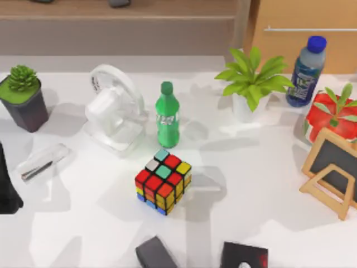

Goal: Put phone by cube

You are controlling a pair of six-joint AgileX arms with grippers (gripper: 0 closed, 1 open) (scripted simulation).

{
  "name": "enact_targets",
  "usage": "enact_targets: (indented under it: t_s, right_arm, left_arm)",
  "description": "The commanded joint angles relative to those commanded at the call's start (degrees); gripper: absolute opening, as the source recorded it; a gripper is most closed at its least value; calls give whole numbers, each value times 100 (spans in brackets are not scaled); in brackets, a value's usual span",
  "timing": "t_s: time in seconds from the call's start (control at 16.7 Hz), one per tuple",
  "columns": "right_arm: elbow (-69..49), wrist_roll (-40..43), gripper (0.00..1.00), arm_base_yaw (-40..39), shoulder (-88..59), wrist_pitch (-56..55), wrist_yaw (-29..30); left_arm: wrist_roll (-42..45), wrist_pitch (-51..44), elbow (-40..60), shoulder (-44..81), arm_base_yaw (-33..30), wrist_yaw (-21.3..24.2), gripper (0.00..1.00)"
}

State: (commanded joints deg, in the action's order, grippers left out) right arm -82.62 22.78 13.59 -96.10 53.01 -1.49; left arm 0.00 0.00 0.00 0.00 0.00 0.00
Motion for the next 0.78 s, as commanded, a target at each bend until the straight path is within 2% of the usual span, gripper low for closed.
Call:
enact_targets:
  t_s: [0.78]
  right_arm:
    - [-769,-3927,0,-3762,-344,837,-114]
  left_arm:
    - [0,0,0,0,0,0,100]
